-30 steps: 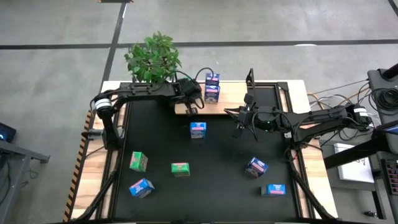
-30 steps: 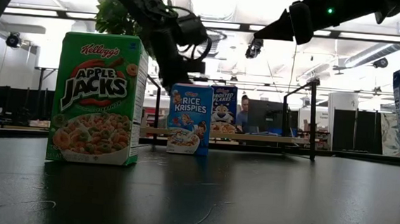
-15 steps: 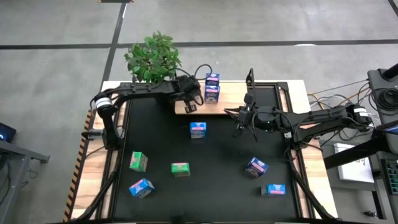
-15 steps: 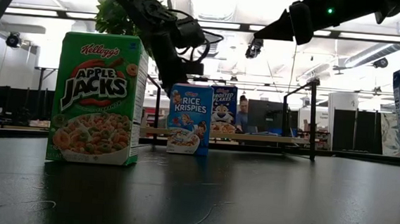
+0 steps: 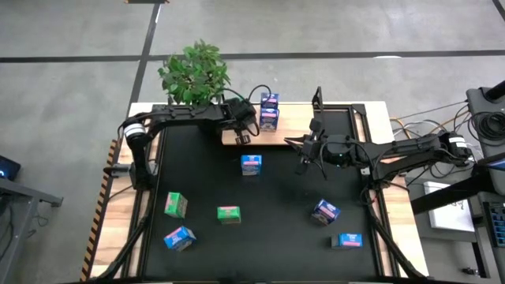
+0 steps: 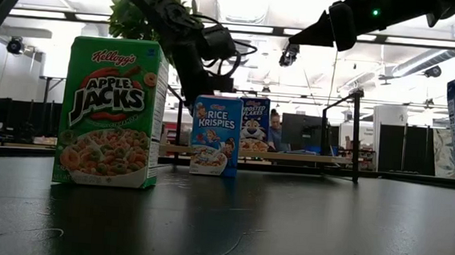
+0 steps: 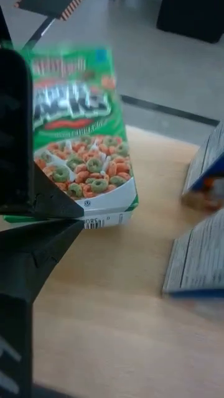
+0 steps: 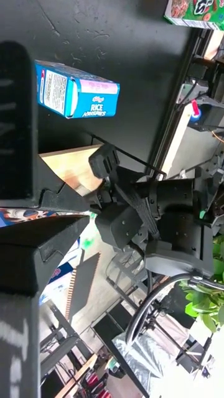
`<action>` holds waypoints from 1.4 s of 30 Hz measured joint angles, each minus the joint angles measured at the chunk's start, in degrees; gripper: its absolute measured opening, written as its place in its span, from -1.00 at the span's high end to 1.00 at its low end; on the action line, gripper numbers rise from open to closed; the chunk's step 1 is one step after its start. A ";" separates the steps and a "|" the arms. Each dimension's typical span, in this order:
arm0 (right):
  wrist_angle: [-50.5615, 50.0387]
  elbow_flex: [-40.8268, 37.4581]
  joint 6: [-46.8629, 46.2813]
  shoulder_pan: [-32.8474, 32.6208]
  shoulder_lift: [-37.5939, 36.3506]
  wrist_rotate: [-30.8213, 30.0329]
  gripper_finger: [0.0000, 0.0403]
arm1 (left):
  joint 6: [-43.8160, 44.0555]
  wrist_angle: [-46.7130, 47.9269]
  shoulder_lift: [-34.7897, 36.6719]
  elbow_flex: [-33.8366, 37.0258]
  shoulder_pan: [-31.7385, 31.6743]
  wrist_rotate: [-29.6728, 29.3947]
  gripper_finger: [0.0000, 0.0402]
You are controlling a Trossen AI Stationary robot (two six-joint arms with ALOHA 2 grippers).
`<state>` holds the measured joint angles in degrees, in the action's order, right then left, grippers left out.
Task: Stack cereal on shelf
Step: Put the top green cereal box on the shelf
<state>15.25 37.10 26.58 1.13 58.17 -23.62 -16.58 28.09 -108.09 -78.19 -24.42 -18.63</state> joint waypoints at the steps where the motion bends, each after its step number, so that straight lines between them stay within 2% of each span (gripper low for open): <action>1: 0.00 0.00 -0.01 0.00 0.00 0.00 0.95 | 0.44 0.24 0.00 0.00 0.12 0.76 1.00; 6: 0.00 0.00 0.00 0.00 0.00 0.00 0.95 | 2.83 2.06 -0.24 0.13 0.85 7.34 1.00; 14: 0.00 0.00 0.00 0.01 0.00 0.00 0.95 | 2.74 4.33 0.07 -1.78 2.51 7.22 1.00; 17: 0.00 0.00 0.01 0.00 0.00 0.00 0.95 | 2.04 5.21 0.07 -2.99 2.51 6.44 1.00; 20: 0.00 0.00 -0.01 0.00 0.00 0.00 0.95 | 0.12 5.64 0.10 -4.80 2.51 -0.43 1.00; 22: -0.02 0.00 0.00 0.02 0.00 0.00 0.95 | -1.44 5.50 0.13 -5.48 2.04 -2.62 1.00; 29: -0.07 0.00 0.01 0.00 0.00 0.00 0.95 | -2.20 6.34 -0.13 -4.36 -0.65 -1.31 1.00; 42: -0.09 0.00 0.02 0.01 0.00 0.00 0.95 | -0.62 5.45 -0.31 -3.81 -0.66 -0.17 1.00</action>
<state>15.16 37.10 26.60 1.13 58.17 -23.62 -17.20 33.54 -108.40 -82.00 -25.08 -18.80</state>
